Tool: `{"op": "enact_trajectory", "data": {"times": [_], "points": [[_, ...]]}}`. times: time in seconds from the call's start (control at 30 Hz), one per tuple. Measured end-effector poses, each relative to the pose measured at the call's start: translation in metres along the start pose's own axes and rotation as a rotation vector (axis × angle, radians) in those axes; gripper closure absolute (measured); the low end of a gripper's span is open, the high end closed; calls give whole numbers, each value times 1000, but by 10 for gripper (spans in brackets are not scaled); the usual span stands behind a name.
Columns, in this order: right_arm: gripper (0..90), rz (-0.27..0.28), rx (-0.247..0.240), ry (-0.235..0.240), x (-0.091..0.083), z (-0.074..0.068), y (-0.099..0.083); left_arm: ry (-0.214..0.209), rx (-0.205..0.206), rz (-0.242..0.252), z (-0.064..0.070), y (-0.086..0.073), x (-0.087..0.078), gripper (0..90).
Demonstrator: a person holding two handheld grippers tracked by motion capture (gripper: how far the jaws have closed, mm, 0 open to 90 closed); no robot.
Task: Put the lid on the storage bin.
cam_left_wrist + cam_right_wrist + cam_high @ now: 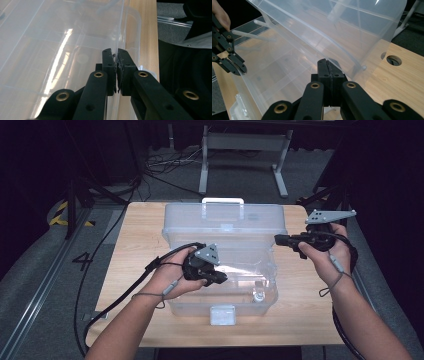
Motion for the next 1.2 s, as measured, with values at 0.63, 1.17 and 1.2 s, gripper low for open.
{"op": "enact_trajectory", "data": {"times": [0.63, 1.17, 1.2], "points": [[900, -2, -1, 2, -1, -1, -2, 21, -60, 83, -5, 0, -26, 814], [900, 3, 2, 4, -4, -1, -7, 112, -133, 143, -15, -20, -61, 846], [900, 4, 6, 4, -3, -1, -8, 120, -138, 145, -16, -22, -62, 848]]}}
Point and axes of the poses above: each handheld gripper's, and its own axes: x roughly forward along the jaws, y roughly out of its top, z roughly to its right, the point moved 5 cm from there along x, roughly forward along the jaws, and after that the axes turned 9 degrees about x, right-handed, at the moved point
